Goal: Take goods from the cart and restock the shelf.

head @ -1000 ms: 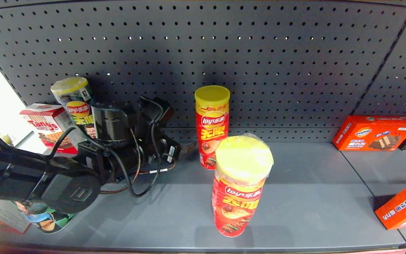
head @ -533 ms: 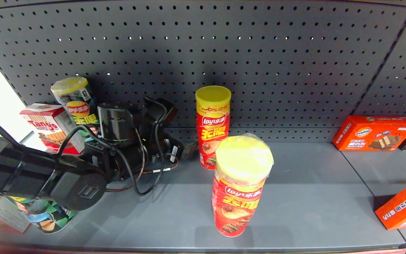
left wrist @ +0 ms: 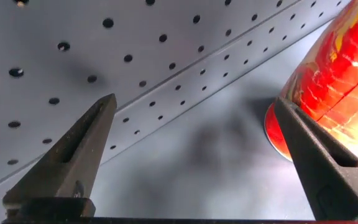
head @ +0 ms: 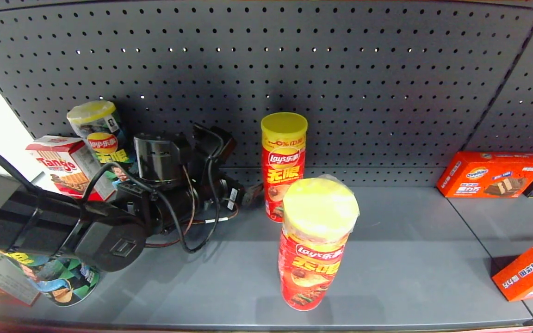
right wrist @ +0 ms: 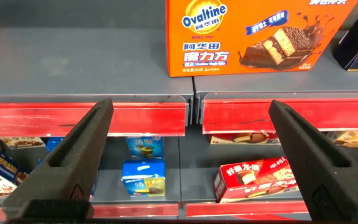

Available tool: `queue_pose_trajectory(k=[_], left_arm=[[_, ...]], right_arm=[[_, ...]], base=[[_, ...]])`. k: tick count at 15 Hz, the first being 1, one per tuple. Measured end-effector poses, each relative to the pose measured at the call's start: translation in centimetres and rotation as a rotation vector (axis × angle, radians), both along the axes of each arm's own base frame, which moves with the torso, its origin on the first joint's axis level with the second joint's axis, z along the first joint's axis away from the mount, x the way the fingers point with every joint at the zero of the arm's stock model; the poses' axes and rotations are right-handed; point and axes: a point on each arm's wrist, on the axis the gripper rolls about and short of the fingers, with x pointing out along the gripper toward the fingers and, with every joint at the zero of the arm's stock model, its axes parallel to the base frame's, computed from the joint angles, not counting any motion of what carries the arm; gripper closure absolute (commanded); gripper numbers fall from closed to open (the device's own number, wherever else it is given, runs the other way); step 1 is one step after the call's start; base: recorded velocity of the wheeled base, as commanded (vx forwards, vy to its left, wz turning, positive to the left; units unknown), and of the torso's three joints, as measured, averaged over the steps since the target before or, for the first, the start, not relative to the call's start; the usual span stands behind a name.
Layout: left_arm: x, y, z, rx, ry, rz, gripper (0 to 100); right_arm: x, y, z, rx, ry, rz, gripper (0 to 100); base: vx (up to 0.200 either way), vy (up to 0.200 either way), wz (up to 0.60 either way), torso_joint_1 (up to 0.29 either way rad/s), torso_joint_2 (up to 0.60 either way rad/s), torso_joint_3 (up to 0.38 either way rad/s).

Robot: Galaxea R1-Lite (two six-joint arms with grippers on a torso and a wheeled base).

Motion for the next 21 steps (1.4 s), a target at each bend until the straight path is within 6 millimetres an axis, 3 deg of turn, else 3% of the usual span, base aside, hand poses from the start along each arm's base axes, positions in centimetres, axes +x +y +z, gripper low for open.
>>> queue_pose_trajectory(k=[17,21], left_arm=[[-0.4,-0.8,-0.2,0.005,0.006,-0.014,0],[-1.6,-0.1,1.1,-0.003,-0.024,-0.012,0]], right_arm=[[0.0,0.0,0.0,0.0,0.0,0.0,0],[0.0,0.0,0.0,0.001,0.0,0.0,0]], base=[[0.0,0.0,0.0,0.0,0.0,0.0],[0.0,0.0,0.0,0.0,0.0,0.0]])
